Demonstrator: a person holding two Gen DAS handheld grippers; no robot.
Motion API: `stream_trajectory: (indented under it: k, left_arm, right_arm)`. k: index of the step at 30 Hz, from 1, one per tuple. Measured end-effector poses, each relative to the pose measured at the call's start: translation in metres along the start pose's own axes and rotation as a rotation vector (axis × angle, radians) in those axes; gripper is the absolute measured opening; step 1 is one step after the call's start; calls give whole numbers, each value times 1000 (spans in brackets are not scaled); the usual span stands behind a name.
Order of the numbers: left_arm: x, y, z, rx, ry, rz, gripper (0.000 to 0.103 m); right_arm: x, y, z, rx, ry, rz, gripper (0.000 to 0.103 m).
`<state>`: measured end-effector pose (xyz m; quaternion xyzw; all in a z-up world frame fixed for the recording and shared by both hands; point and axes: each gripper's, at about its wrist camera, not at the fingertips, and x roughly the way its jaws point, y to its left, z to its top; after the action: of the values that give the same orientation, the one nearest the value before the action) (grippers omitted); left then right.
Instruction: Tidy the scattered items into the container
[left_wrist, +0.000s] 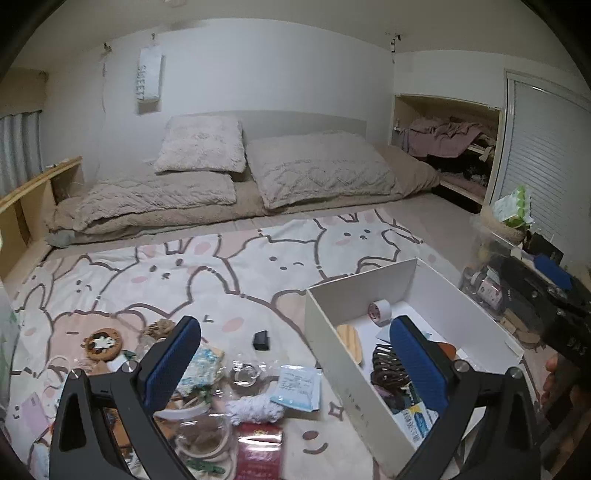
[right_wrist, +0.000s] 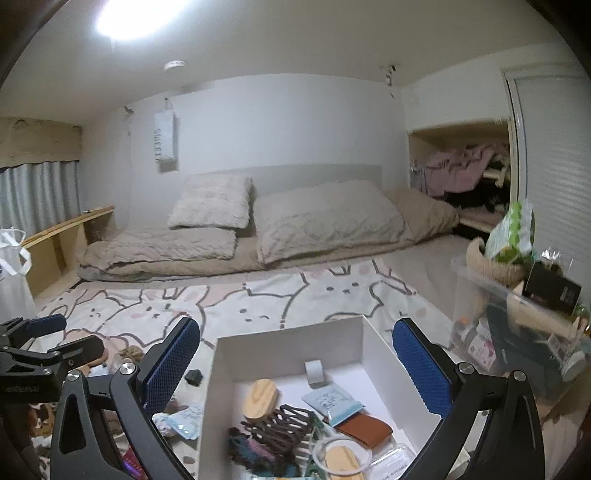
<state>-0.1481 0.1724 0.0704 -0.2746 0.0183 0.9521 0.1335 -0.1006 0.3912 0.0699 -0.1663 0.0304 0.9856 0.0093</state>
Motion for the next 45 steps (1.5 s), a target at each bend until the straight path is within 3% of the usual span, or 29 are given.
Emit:
stream_trajectory:
  k: [16, 30, 45]
  left_arm:
    - [-78, 17, -32, 47, -120, 14, 103]
    - [-105, 29, -62, 48, -129, 3, 103]
    - [-110, 37, -84, 36, -125, -24, 103]
  right_arm:
    - [-66, 25, -26, -48, -58, 3, 103]
    - [-105, 36, -46, -78, -60, -13, 103]
    - [-116, 52, -68, -130, -57, -9, 103]
